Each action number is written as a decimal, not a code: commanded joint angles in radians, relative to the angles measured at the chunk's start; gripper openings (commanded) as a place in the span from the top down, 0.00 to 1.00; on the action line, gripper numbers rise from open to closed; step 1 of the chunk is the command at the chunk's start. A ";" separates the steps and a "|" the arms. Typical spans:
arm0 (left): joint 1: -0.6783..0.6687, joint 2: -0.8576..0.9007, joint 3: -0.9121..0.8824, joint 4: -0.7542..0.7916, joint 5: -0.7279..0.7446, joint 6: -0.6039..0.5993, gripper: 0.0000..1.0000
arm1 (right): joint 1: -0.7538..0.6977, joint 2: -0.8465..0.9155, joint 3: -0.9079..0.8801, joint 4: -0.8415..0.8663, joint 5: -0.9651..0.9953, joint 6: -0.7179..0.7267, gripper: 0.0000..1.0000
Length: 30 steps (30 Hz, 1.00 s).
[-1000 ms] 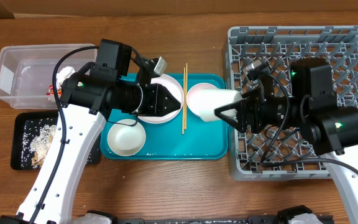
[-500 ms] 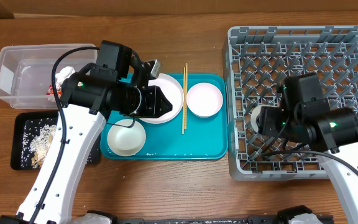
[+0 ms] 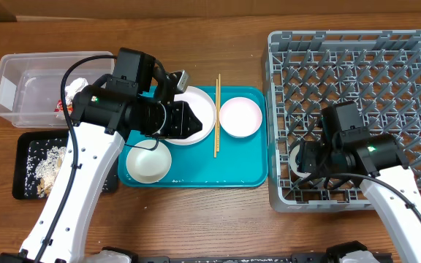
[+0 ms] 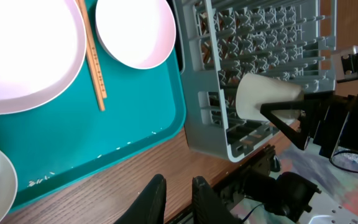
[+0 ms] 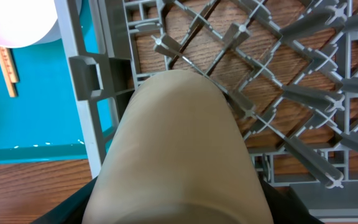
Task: Sort waste into correct bins and load items into the dishwasher
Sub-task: 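Place the white cup upright in the dish rack with the right gripper, then reach the right gripper to the small pink bowl and grasp its rim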
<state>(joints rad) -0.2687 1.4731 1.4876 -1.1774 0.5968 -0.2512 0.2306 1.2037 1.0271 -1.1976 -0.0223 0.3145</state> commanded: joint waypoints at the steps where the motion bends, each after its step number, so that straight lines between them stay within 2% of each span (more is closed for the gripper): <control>1: -0.007 -0.002 0.012 0.004 -0.029 0.011 0.82 | 0.004 -0.001 -0.002 0.006 -0.006 0.009 0.42; 5: -0.007 -0.002 0.012 0.003 -0.031 0.012 0.82 | 0.004 0.000 -0.002 0.011 -0.006 0.008 0.41; 8: -0.007 -0.002 0.012 0.003 -0.031 0.012 0.82 | 0.004 0.001 -0.002 0.010 -0.006 0.008 0.30; 10: -0.007 -0.002 0.012 0.003 -0.031 0.012 0.82 | 0.004 0.001 -0.002 0.006 -0.006 0.008 0.14; 11: -0.007 -0.002 0.012 0.003 -0.031 0.012 0.82 | 0.004 0.001 -0.002 0.006 -0.006 0.008 0.03; 12: -0.007 -0.002 0.012 0.004 -0.031 0.012 0.82 | 0.004 0.001 -0.002 0.003 -0.006 0.008 0.00; 16: -0.007 -0.002 0.012 0.004 -0.031 0.011 0.83 | 0.004 0.001 -0.002 0.003 -0.006 0.008 0.00; 19: -0.003 -0.002 0.012 0.007 -0.031 0.011 0.89 | 0.004 0.001 0.001 0.012 -0.006 0.008 0.00; 23: 0.084 -0.002 0.015 0.025 -0.031 0.000 0.94 | 0.004 0.001 0.109 -0.025 -0.018 -0.011 0.00; 28: 0.317 -0.002 0.015 0.022 -0.083 0.000 0.88 | 0.021 0.001 0.293 -0.050 -0.177 -0.041 0.02; 29: 0.365 -0.002 0.015 0.013 -0.101 0.000 0.84 | 0.036 0.001 0.299 -0.037 -0.201 -0.040 0.03; 30: 0.423 -0.002 0.015 0.001 -0.128 0.000 0.69 | 0.057 0.001 0.299 -0.023 -0.217 -0.027 0.05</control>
<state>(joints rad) 0.0162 1.4731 1.4876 -1.1553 0.5457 -0.2565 0.2413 1.2114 1.2926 -1.2411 -0.1360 0.2867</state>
